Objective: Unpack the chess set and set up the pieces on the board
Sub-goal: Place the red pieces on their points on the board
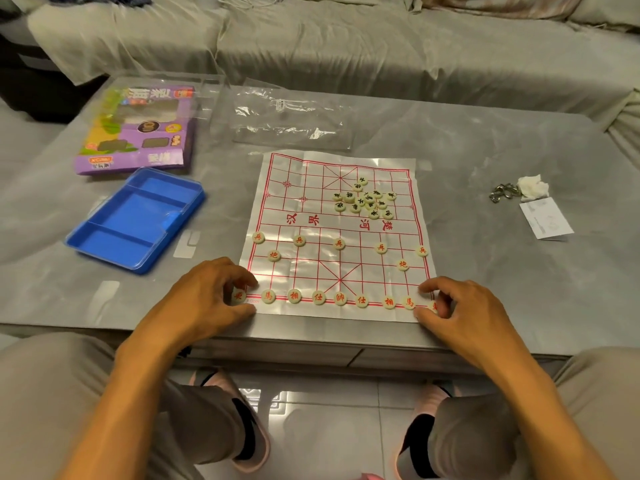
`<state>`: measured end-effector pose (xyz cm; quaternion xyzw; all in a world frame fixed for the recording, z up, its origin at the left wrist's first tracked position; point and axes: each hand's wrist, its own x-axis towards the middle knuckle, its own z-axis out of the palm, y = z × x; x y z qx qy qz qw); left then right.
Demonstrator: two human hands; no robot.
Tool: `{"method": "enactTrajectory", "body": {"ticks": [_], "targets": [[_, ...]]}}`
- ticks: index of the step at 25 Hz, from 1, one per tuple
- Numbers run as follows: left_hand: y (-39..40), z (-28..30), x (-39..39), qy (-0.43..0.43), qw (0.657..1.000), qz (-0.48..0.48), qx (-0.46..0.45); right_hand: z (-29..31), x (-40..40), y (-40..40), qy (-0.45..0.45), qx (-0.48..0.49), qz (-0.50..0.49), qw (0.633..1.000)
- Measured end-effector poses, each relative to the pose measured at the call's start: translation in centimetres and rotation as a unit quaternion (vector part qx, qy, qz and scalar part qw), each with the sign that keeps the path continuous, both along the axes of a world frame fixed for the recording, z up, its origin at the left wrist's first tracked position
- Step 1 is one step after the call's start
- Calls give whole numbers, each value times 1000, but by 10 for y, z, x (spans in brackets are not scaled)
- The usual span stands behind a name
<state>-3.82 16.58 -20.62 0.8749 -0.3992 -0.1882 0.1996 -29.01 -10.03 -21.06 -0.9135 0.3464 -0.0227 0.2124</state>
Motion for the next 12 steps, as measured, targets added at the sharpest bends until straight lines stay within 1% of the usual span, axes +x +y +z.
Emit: {"method": "enactTrajectory", "body": {"ticks": [6,12], "targets": [[0,-4,1,-7,999,22,-29,2,7,8,-30,-6,10,999],[-9,-5,-6,-40,998,-18,-48,2,13,15,-34,8,14,999]]}}
